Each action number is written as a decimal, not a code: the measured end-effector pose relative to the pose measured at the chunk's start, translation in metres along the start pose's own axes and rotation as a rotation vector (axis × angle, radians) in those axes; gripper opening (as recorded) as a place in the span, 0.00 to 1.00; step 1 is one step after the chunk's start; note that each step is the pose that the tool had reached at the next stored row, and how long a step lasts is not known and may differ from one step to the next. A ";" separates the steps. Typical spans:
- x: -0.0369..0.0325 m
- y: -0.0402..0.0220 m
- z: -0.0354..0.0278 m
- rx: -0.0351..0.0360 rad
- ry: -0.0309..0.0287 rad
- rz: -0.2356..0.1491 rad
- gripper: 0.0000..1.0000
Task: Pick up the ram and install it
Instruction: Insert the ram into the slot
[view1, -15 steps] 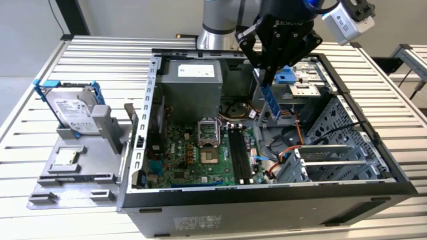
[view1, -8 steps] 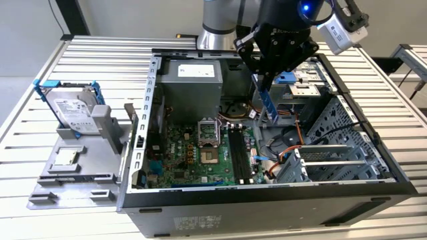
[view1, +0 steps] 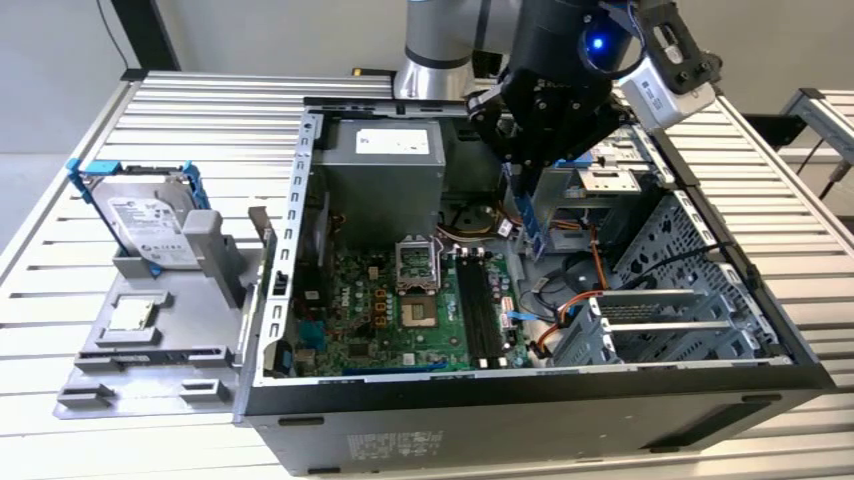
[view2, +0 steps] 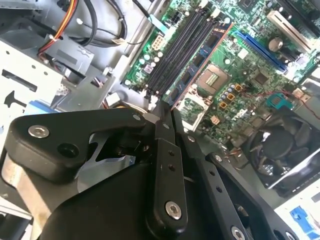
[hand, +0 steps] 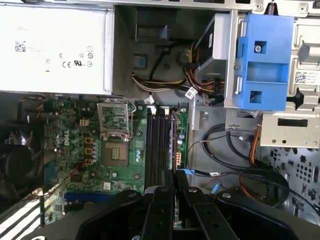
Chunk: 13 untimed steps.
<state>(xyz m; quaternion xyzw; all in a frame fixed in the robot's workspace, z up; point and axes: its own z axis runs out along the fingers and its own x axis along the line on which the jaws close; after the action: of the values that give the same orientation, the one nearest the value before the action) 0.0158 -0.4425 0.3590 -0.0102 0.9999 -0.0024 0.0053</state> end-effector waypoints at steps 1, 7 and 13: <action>0.0000 0.0000 0.0019 0.0000 0.0000 0.005 0.00; -0.0008 0.0001 0.0135 0.0003 0.0001 0.015 0.00; -0.0017 0.0001 0.0257 0.0004 0.0001 0.024 0.00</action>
<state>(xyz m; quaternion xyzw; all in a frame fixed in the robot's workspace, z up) 0.0178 -0.4425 0.3333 0.0018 1.0000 -0.0026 0.0053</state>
